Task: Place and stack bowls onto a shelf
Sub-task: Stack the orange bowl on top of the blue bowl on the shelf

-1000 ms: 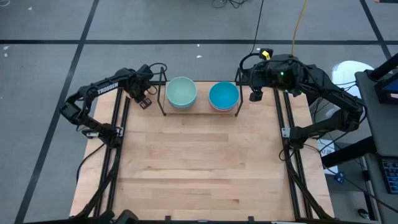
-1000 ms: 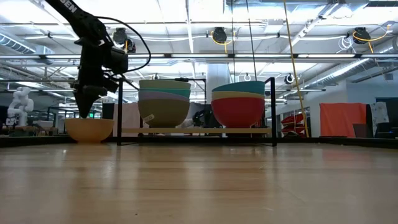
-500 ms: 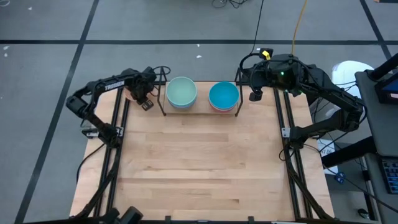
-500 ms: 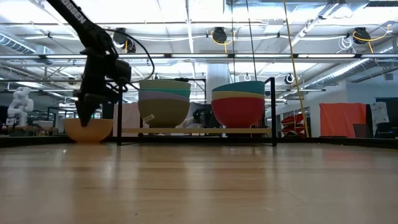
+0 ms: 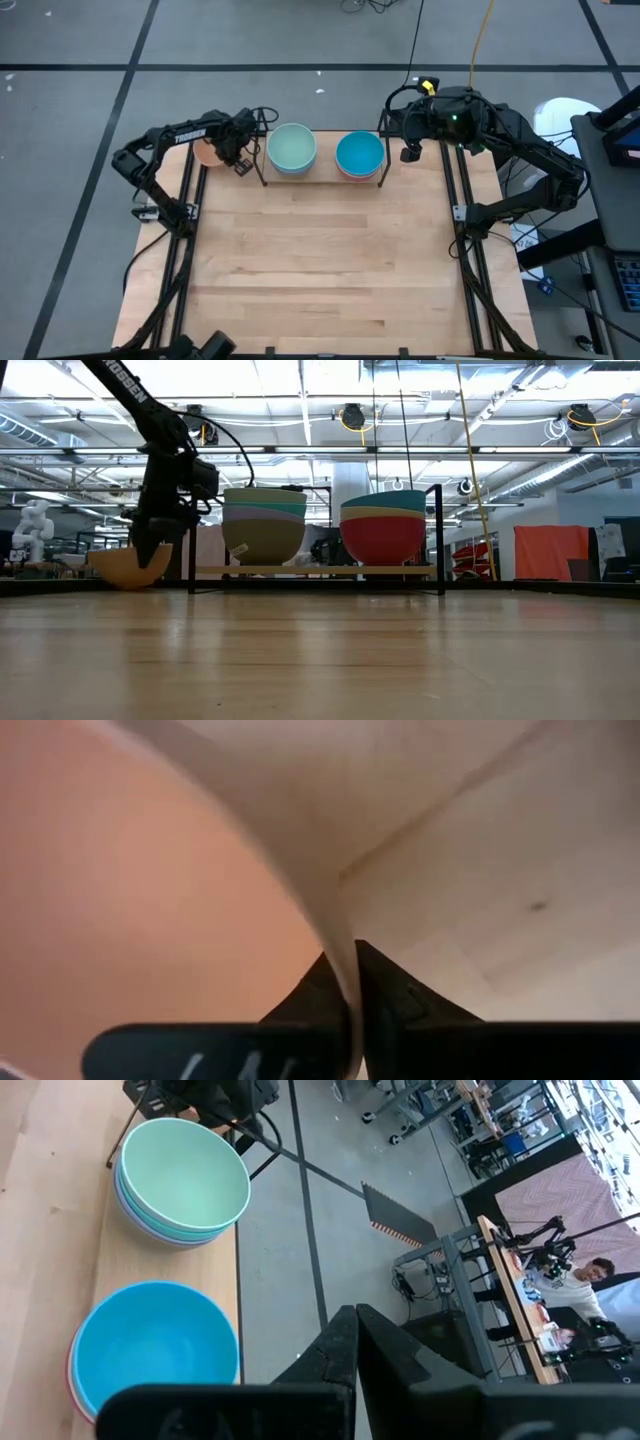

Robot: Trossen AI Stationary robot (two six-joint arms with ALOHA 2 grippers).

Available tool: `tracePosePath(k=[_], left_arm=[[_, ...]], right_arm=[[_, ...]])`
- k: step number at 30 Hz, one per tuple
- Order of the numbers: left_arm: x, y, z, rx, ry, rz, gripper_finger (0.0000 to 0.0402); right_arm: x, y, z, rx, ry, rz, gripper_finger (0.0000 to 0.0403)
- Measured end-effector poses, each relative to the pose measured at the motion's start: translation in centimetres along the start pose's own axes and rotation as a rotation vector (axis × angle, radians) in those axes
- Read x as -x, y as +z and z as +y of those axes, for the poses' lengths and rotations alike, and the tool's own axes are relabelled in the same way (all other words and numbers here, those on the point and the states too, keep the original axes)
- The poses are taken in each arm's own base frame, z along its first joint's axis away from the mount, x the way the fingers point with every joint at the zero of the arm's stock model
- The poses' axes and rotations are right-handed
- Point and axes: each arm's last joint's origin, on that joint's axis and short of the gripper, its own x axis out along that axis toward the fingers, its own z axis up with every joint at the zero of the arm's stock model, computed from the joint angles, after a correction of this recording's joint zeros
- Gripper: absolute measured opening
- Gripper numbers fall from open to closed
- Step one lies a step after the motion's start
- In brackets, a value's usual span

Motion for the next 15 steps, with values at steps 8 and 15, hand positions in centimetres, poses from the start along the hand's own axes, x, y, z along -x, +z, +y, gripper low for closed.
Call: tracePosePath(k=[8, 15], left_arm=[[5.1, 0.3, 0.1, 0.007, 0.069, -0.064, 0.0008], [13.5, -1.1, -0.6, -0.081, 0.124, -0.193, 0.0008]], right_arm=[[0.0, 0.0, 0.0, -0.001, 0.000, 0.000, 0.0000], [0.0, 0.0, 0.0, -0.025, -0.003, -0.004, 0.0000]])
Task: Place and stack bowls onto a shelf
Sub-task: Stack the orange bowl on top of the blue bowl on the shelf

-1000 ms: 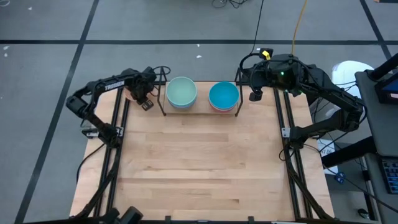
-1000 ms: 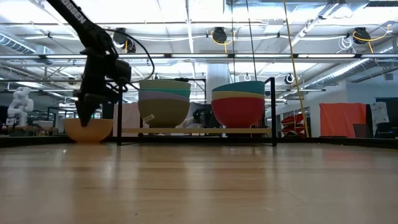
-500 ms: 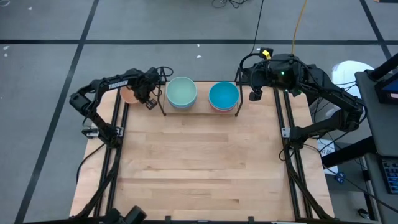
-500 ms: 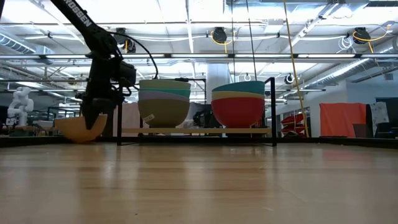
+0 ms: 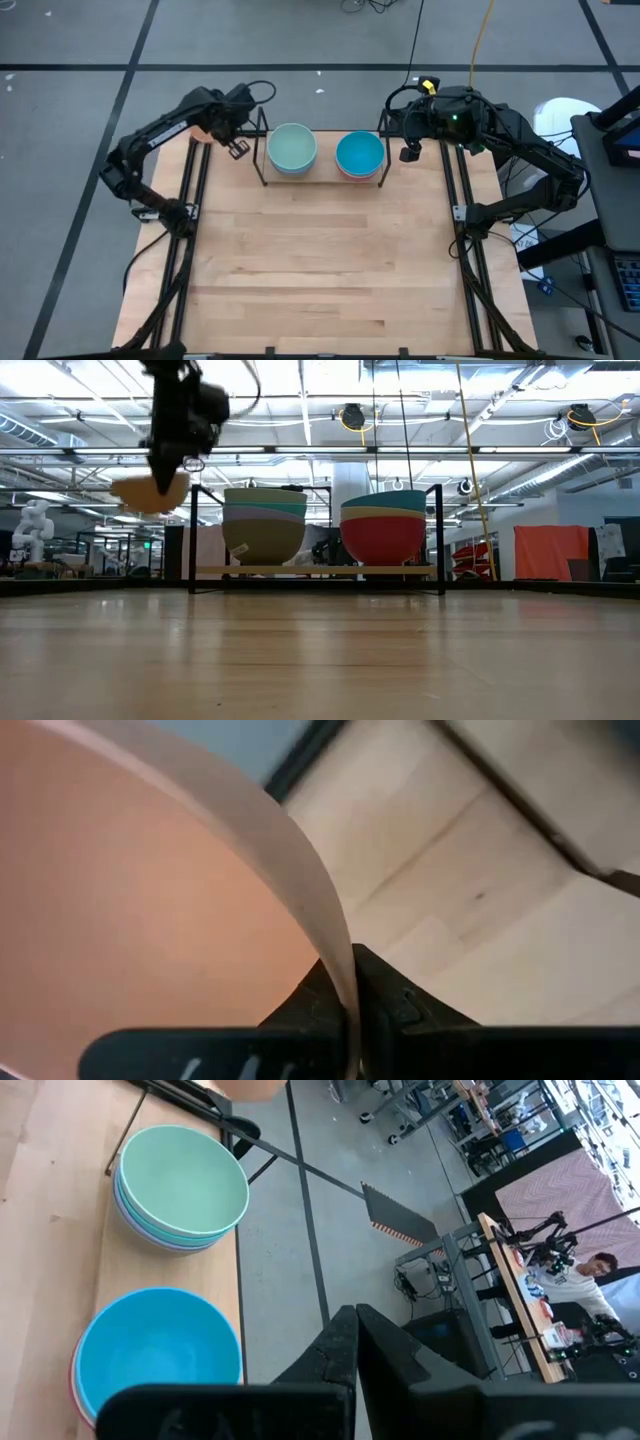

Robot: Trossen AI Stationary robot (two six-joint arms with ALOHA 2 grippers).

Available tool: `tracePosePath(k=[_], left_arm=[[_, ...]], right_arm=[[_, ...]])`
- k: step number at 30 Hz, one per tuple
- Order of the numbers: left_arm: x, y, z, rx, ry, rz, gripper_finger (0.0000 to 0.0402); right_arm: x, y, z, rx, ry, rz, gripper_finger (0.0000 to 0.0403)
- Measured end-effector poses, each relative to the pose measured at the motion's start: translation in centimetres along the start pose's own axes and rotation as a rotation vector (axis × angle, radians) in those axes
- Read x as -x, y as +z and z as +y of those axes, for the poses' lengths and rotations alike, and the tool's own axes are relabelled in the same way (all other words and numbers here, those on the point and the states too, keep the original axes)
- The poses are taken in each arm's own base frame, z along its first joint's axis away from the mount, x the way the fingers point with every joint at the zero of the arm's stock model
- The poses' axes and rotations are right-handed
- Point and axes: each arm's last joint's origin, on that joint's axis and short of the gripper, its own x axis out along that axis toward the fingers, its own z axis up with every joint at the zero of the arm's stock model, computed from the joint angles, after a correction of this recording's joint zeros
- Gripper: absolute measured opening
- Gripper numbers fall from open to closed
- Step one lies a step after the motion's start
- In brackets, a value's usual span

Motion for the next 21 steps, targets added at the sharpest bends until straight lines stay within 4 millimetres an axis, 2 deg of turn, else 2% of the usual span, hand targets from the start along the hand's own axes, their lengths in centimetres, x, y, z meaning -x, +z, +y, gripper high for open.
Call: tracePosePath(k=[7, 11, 16, 21], left_arm=[[8.5, -1.3, -2.5, -0.148, 0.000, -0.127, 0.0008], [12.3, -2.4, -4.9, -0.243, -0.129, -0.275, 0.0008], [14.9, -4.1, -8.7, -0.414, -0.225, -0.365, 0.0008], [16.2, -6.3, -12.2, -0.544, -0.377, -0.359, 0.0008]], right_arm=[[0.0, 0.0, 0.0, -0.004, 0.000, 0.000, 0.0000], [0.0, 0.0, 0.0, -0.004, 0.000, 0.000, 0.0000], [0.0, 0.0, 0.0, -0.077, 0.002, -0.001, 0.0000], [0.0, 0.1, 0.1, -0.182, 0.018, -0.008, 0.0008]])
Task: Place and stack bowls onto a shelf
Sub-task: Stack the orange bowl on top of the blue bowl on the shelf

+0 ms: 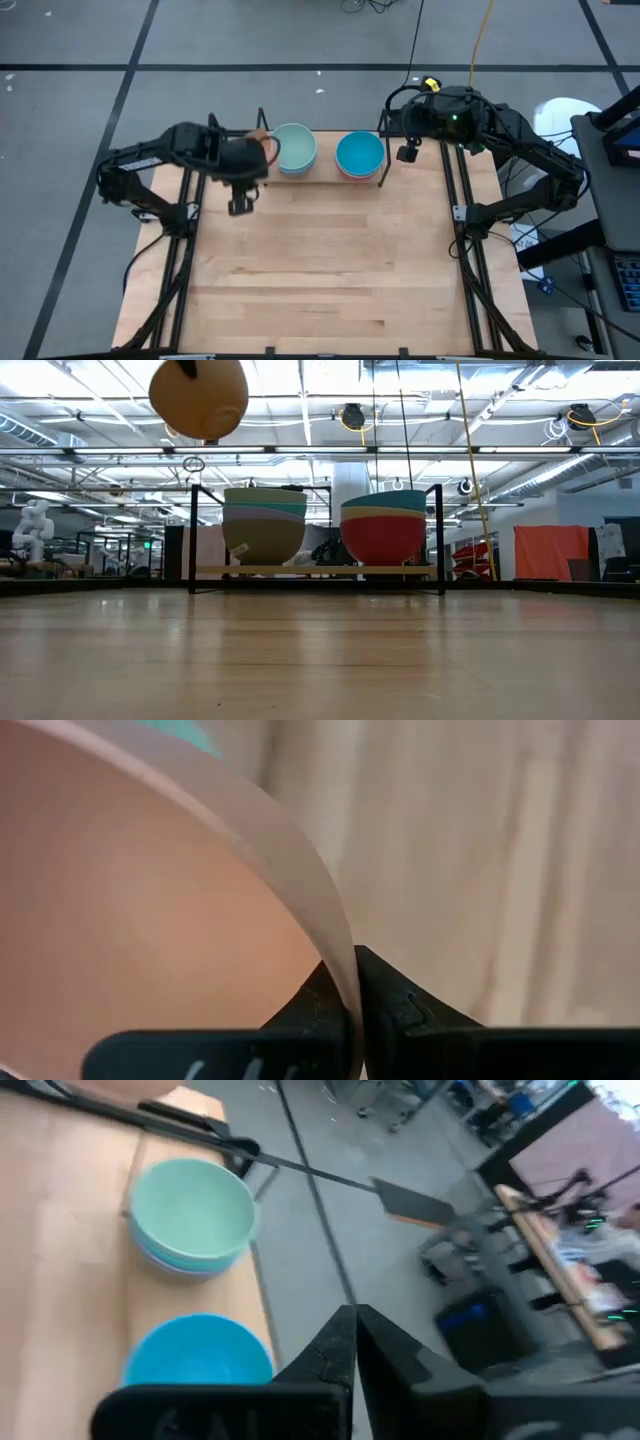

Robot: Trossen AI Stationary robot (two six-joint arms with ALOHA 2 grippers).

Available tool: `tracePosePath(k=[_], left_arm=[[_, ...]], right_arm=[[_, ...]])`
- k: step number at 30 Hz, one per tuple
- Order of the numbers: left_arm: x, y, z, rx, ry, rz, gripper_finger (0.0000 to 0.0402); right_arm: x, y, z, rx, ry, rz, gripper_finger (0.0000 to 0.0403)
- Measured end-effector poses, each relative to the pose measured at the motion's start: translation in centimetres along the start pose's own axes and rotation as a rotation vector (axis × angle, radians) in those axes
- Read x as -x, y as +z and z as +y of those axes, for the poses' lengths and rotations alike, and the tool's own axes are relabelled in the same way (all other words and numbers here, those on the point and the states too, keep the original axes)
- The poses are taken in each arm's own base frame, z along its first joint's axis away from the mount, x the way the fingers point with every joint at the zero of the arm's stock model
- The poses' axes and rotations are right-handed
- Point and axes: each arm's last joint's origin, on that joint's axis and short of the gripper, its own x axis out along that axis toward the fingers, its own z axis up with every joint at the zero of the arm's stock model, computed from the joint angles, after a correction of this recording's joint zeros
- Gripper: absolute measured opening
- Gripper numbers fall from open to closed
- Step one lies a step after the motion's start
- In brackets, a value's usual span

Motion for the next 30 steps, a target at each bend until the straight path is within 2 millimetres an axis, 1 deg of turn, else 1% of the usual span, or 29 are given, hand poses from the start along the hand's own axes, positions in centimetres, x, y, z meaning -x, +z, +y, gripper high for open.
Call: tracePosePath(k=[3, 7, 10, 13, 15, 18, 22, 24, 27, 30], left_arm=[[-0.2, 0.2, -2.3, -0.053, -0.054, 0.003, 0.0008], [-0.8, 0.8, -5.0, -0.130, -0.135, 0.001, 0.0008], [-1.5, 1.6, -6.9, -0.206, -0.195, -0.032, 0.0008], [-2.1, 2.3, -8.3, -0.271, -0.265, -0.061, 0.0008], [-2.3, 2.6, -8.8, -0.298, -0.312, -0.073, 0.0008], [-2.4, 2.6, -9.2, -0.332, -0.344, -0.067, 0.0008], [-2.7, 2.7, -9.4, -0.351, -0.378, -0.061, 0.0008], [-2.6, 2.9, -9.5, -0.356, -0.415, -0.081, 0.0008], [-2.5, 3.3, -9.7, -0.368, -0.448, -0.135, 0.0008], [-2.3, 3.9, -9.9, -0.366, -0.459, -0.201, 0.0008]], right_arm=[[-0.1, 0.2, 0.5, -0.051, 0.098, -0.039, 0.0020], [-0.8, 0.8, 1.8, -0.071, 0.264, -0.085, 0.0041], [-1.9, 1.4, 3.2, -0.050, 0.354, -0.087, 0.0057], [-3.4, 1.9, 4.8, -0.021, 0.402, -0.063, 0.0069], [-4.2, 2.2, 5.9, 0.001, 0.432, -0.046, 0.0074], [-5.5, 2.6, 7.8, 0.046, 0.538, -0.049, 0.0081], [-6.4, 3.1, 10.1, 0.074, 0.713, -0.076, 0.0088], [-6.8, 3.4, 11.1, 0.095, 0.771, -0.095, 0.0092], [-7.0, 3.8, 12.3, 0.156, 0.802, -0.125, 0.0100], [-7.3, 4.2, 12.7, 0.195, 0.794, -0.175, 0.0112]])
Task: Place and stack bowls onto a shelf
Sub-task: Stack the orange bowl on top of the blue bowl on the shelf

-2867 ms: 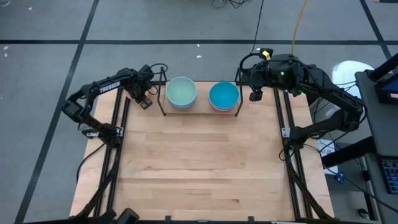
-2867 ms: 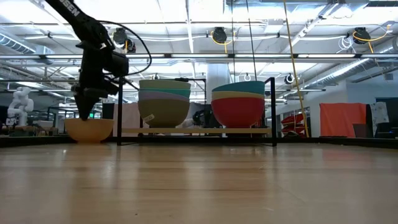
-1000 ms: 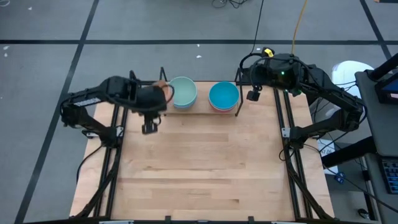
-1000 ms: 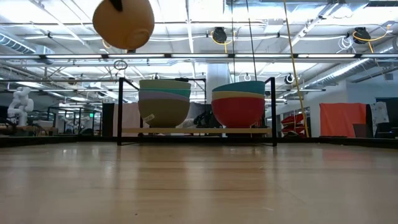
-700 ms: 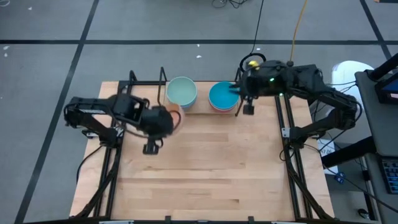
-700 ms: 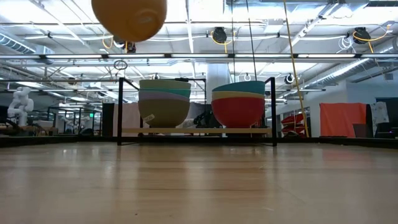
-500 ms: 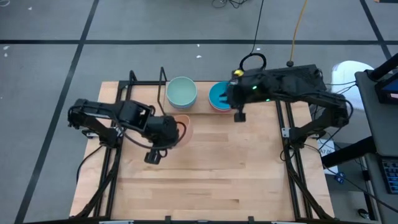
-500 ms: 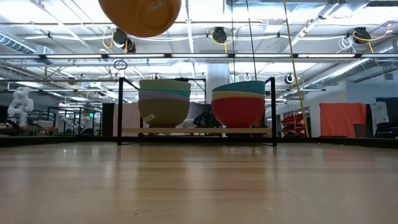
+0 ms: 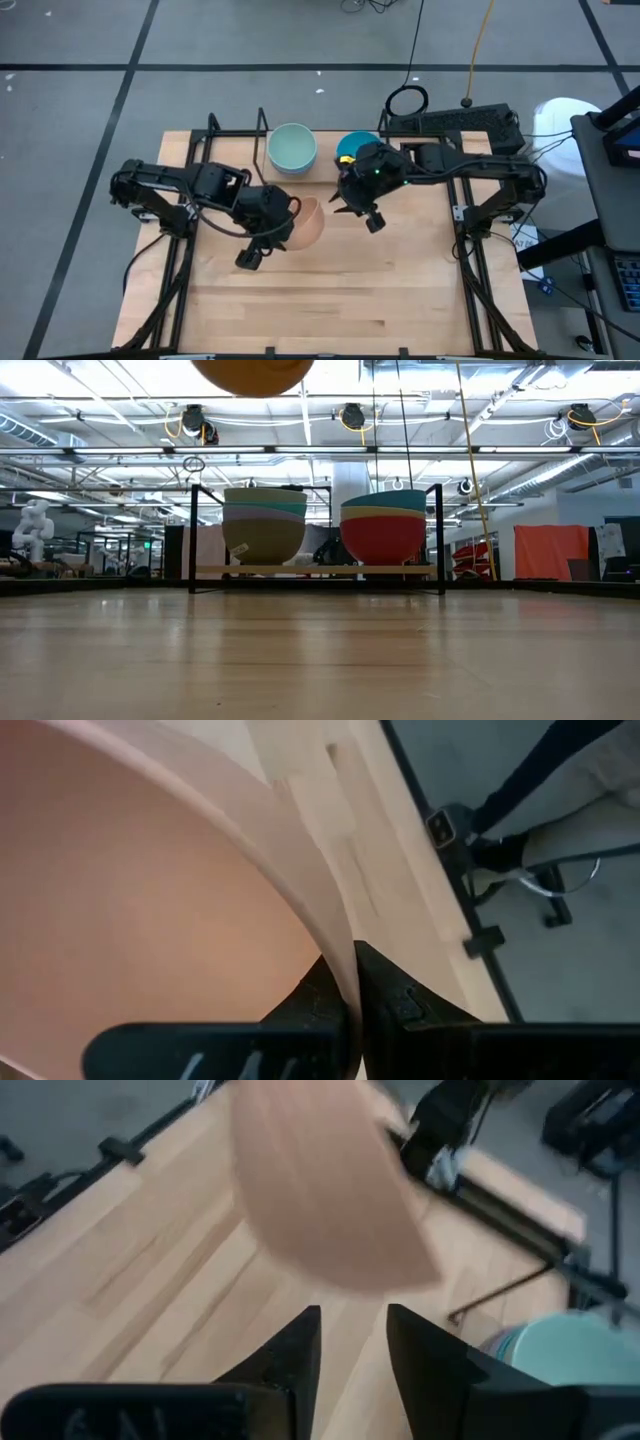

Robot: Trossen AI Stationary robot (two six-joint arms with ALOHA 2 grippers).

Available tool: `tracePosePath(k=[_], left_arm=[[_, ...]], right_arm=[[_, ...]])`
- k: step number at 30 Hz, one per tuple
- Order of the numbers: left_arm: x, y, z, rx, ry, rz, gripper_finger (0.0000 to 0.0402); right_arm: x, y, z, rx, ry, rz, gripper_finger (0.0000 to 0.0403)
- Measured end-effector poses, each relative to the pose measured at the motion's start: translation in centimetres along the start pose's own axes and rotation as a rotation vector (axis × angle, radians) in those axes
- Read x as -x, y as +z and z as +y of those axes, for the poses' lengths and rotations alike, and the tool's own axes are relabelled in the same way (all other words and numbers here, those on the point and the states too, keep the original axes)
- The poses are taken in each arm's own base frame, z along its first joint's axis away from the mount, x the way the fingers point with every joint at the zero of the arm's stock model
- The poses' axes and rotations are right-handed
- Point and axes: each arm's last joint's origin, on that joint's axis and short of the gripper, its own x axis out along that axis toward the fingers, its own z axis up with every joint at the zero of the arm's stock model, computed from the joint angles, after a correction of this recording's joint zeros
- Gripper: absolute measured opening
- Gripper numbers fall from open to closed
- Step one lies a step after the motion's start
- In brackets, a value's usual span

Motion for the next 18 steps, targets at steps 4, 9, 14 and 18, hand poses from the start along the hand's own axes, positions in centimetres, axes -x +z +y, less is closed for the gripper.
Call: tracePosePath(k=[4, 9, 14, 18], left_arm=[[-0.4, 0.3, 0.1, 0.001, -0.019, -0.005, 0.0008], [-2.3, 0.8, 0.5, 0.013, -0.042, 0.025, 0.0008], [-3.7, 1.2, 0.9, 0.010, -0.072, 0.040, 0.0008], [-4.0, 1.3, 1.0, 0.000, -0.090, 0.034, 0.0008]], right_arm=[[-0.2, 0.3, -0.2, 0.012, -0.025, -0.028, 0.0127], [-0.1, 0.3, -0.1, 0.040, -0.021, -0.029, 0.0132], [-0.1, 0.3, 0.3, 0.020, 0.099, -0.071, 0.0132], [-0.1, 0.3, 0.4, 0.027, 0.125, -0.085, 0.0132]])
